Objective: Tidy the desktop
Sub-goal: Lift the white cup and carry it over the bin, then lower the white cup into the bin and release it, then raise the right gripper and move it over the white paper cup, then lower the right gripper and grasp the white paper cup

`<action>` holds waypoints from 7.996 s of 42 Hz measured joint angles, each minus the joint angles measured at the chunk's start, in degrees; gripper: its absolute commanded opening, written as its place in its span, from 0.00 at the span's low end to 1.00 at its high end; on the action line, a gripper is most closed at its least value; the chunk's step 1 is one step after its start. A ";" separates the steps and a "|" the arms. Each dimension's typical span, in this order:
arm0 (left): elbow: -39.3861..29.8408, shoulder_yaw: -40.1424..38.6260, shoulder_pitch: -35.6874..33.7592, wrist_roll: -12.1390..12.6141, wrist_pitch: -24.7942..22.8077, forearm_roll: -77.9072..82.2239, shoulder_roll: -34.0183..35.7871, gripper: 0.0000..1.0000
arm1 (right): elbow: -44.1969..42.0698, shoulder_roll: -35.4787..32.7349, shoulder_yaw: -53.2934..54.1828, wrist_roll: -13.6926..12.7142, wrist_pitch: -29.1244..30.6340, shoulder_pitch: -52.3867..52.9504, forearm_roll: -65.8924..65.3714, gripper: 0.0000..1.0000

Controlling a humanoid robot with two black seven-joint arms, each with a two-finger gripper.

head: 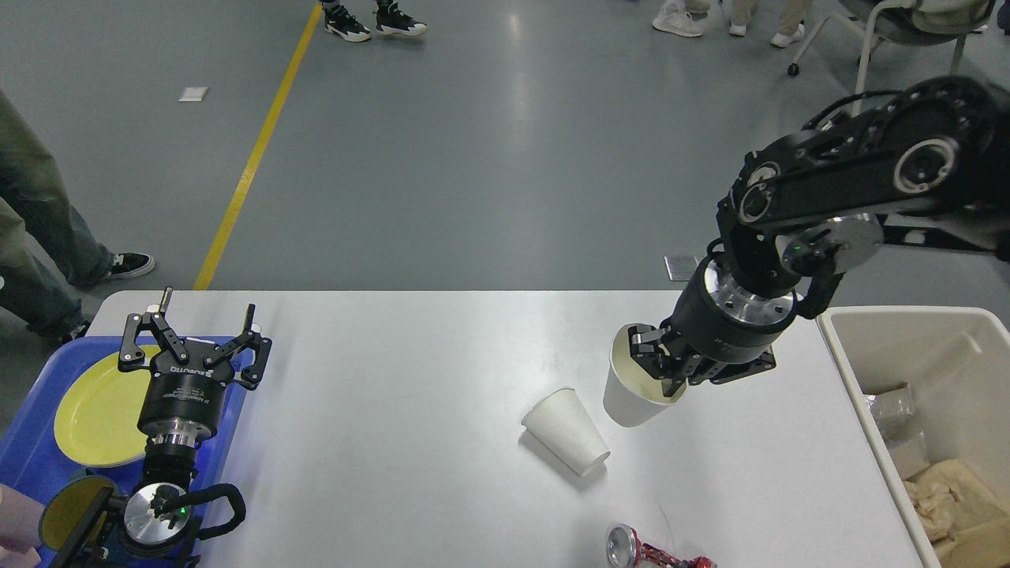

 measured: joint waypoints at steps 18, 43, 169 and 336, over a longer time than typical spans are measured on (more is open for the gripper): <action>0.00 0.00 0.00 0.00 0.00 0.00 -0.02 0.96 | 1.15 -0.33 -9.77 5.08 4.14 3.93 0.02 0.00; 0.00 0.07 0.00 -0.04 0.00 0.01 0.00 0.96 | -11.23 -7.71 -33.10 13.15 0.55 -5.95 -1.05 0.00; 0.00 0.02 0.00 0.00 -0.01 0.03 -0.03 0.96 | -42.94 -13.89 -18.13 11.78 1.11 -34.67 -12.43 1.00; 0.00 0.01 0.00 0.00 -0.01 0.00 -0.01 0.96 | -50.03 24.44 9.02 12.53 -18.50 -58.20 -48.03 0.93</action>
